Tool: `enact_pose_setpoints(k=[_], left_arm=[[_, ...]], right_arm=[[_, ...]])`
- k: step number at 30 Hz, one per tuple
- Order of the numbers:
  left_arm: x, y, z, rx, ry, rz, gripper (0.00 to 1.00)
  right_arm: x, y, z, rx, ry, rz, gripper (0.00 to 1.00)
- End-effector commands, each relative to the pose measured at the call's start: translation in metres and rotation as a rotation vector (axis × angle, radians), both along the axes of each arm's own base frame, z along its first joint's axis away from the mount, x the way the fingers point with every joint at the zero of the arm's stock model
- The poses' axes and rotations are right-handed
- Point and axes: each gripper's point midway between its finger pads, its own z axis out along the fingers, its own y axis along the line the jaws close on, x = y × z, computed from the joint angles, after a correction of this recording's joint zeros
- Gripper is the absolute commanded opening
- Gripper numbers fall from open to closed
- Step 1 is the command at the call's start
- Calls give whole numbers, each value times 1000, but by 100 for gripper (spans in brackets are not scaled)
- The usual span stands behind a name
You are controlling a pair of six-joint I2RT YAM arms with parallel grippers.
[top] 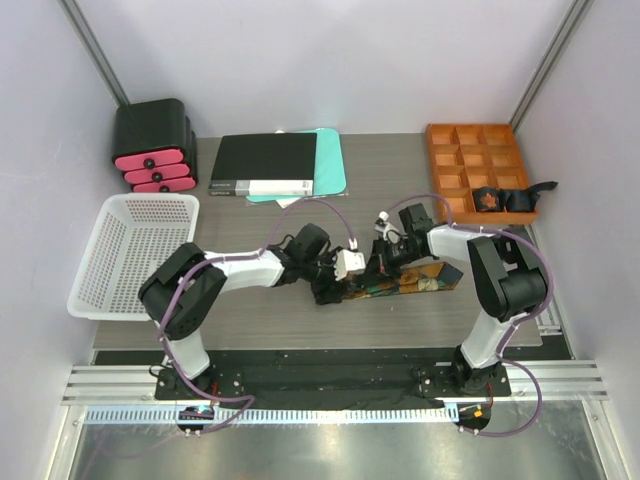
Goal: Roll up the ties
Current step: Roll the tie at the center of the board.
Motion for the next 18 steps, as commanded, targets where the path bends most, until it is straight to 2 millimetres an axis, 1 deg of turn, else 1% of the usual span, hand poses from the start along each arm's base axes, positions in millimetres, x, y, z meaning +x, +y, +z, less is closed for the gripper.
enact_pose_setpoints(k=[1, 2, 3, 4, 5, 6, 8, 9, 10, 11, 12, 13, 14, 15, 16, 17, 18], left_arm=[[6, 23, 32, -31, 47, 94, 75], [7, 23, 43, -58, 38, 99, 83], [8, 22, 63, -102, 13, 105, 92], [5, 23, 73, -127, 4, 101, 99], [4, 26, 83, -150, -8, 101, 100], [0, 26, 108, -208, -54, 86, 100], [-6, 33, 118, -238, -76, 93, 100], [-11, 38, 116, -249, -74, 110, 100], [-10, 38, 131, -295, -120, 116, 100], [-8, 40, 135, -316, -135, 136, 100], [-10, 45, 122, -303, -124, 170, 100], [-8, 45, 118, -307, -123, 181, 100], [-11, 46, 109, -286, -113, 166, 100], [-20, 40, 109, -292, -87, 92, 100], [-23, 39, 92, -245, -58, 50, 100], [-23, 38, 86, -235, -32, 50, 100], [-19, 32, 85, -243, -22, 60, 100]], right_arm=[[-3, -34, -45, -168, 34, -33, 1], [-2, -37, -48, -178, 43, -37, 1], [1, -40, -51, -192, 42, -40, 1], [-1, -41, -56, -201, 54, -33, 1], [-1, -43, -59, -210, 58, -32, 1], [-1, -43, -61, -215, 60, -27, 1], [-2, -46, -66, -234, 62, -17, 1], [-4, -47, -66, -240, 61, -12, 1], [-5, -48, -67, -249, 57, -8, 1], [-5, -48, -67, -248, 48, -1, 1], [-8, -47, -67, -249, 47, 9, 1], [-8, -45, -68, -250, 39, 15, 1], [-9, -42, -69, -251, 38, 16, 1], [-11, -38, -70, -252, 36, 24, 1], [-9, -35, -72, -247, 28, 26, 1], [-9, -32, -73, -245, 27, 28, 1], [-9, -30, -76, -246, 35, 28, 1]])
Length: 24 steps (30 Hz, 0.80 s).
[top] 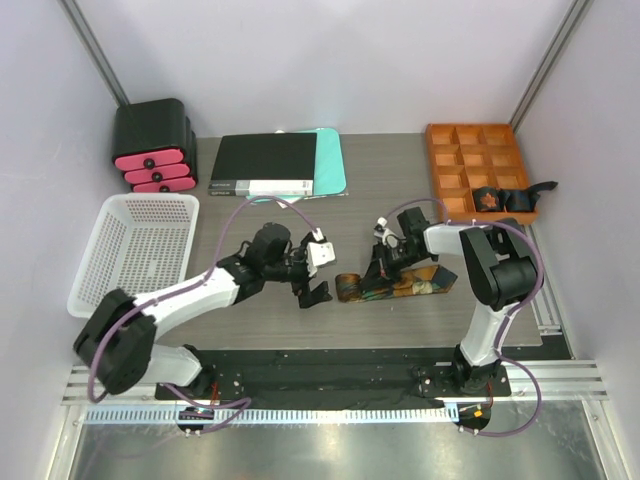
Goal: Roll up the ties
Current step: Roll the tie at the center of the board.
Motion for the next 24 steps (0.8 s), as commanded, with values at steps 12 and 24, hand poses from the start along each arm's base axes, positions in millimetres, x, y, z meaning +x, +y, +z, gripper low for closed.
enact_pose_setpoints(k=[12, 24], left_arm=[[18, -38, -76, 4, -2, -39, 77], [-3, -1, -125, 259, 24, -73, 26]], right_arm=[[7, 14, -60, -173, -61, 25, 1], [16, 23, -16, -95, -112, 32, 24]])
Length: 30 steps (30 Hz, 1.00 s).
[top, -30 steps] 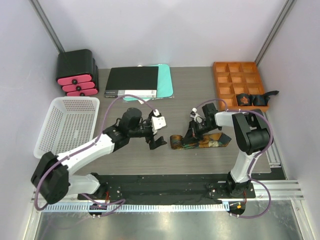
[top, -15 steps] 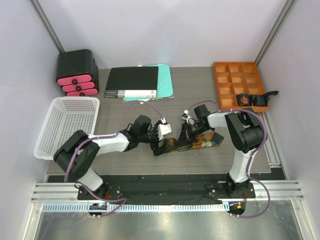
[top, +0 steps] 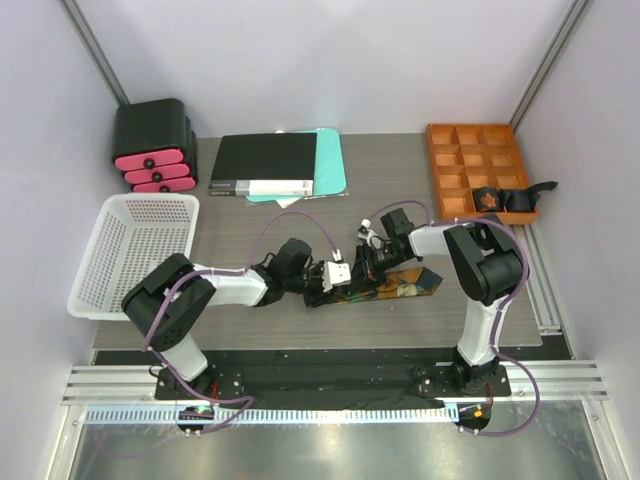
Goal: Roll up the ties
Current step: Roll the tie at the center of the board.
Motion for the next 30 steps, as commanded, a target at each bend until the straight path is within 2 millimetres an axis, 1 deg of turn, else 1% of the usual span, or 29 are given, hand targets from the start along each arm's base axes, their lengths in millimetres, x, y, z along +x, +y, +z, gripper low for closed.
enact_pose_setpoints(k=[1, 2, 3, 4, 5, 6, 7, 10, 11, 13, 14, 18, 20, 21, 22, 23, 26, 28, 29, 30], left_arm=[[-4, 24, -17, 135, -25, -7, 25], [-8, 26, -18, 138, -17, -15, 25], [-9, 26, -18, 138, -20, -16, 24], [-10, 25, -19, 151, -33, -19, 24], [-11, 24, -21, 162, -29, -22, 24], [-12, 23, -22, 169, -29, -25, 24], [-12, 23, -23, 174, -27, -24, 24], [-9, 23, -25, 184, -23, -17, 23], [-8, 21, -24, 183, -28, -19, 23], [-8, 21, -25, 188, -22, -19, 23], [-7, 21, -24, 189, -25, -17, 23], [-7, 20, -24, 189, -24, -19, 25], [-7, 21, -24, 192, -20, -20, 25], [-7, 20, -24, 192, -23, -20, 27], [-6, 20, -24, 193, -25, -20, 29], [-5, 20, -24, 193, -24, -13, 30], [-1, 19, -21, 189, -26, 8, 36], [1, 19, -21, 190, -19, 37, 44], [5, 19, -19, 180, -19, 53, 48], [6, 19, -16, 167, -7, 63, 55]], right_arm=[[21, -24, -6, -169, -134, -37, 29], [26, -22, 6, -148, -150, -37, 36], [25, -23, 19, -136, -160, -32, 40], [26, -22, 27, -124, -170, -30, 45], [27, -19, 38, -99, -177, -25, 53], [25, -18, 48, -84, -183, -27, 58], [24, -17, 51, -78, -179, -31, 60], [20, -12, 54, -70, -164, -36, 60], [15, -9, 52, -69, -154, -27, 58], [14, -2, 48, -59, -141, -39, 56], [9, 3, 44, -56, -130, -32, 55], [9, 12, 35, -62, -145, -21, 50], [8, 11, 29, -75, -140, -17, 33], [6, 10, 28, -78, -137, -10, 24], [6, 9, 28, -84, -134, -6, 8], [4, 7, 29, -88, -147, 7, 2], [-4, -3, 29, -113, -116, 8, 1], [-4, -14, 25, -133, -100, -10, 1], [-6, -19, 20, -162, -95, -10, 1], [-6, -25, 14, -183, -109, 5, 1]])
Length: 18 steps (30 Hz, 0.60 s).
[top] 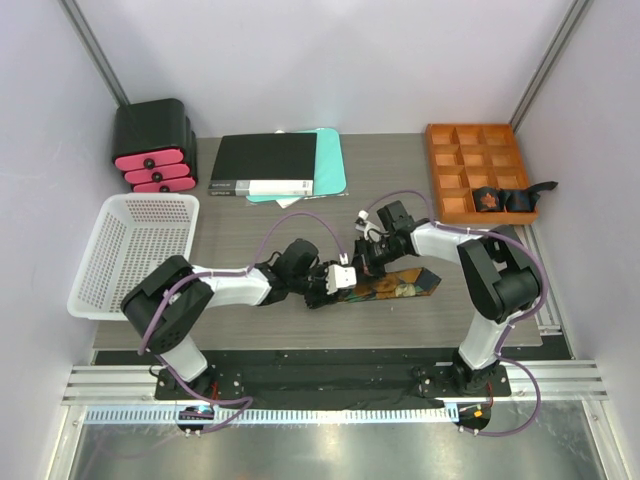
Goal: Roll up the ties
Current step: Roll the tie at the center of the board.
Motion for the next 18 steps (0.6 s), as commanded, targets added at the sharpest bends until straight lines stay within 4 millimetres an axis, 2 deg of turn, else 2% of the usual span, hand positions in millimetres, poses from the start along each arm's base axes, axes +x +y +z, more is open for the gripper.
enact_pose_setpoints(k=[1, 3, 5, 9, 18], left_arm=[[3, 11, -7, 35, 73, 89, 58], [8, 10, 4, -11, 84, 110, 66], [7, 6, 21, -68, 100, 111, 69], [1, -1, 42, -140, 122, 82, 74], [-2, -25, 44, -227, 195, 31, 81]], right_arm=[[-8, -36, -27, -142, 8, -10, 1], [-5, -46, -45, -186, 17, -17, 1], [7, -55, -57, -221, -12, -46, 1], [20, -62, -71, -253, -50, -75, 1], [14, -74, -90, -384, -122, -72, 1]])
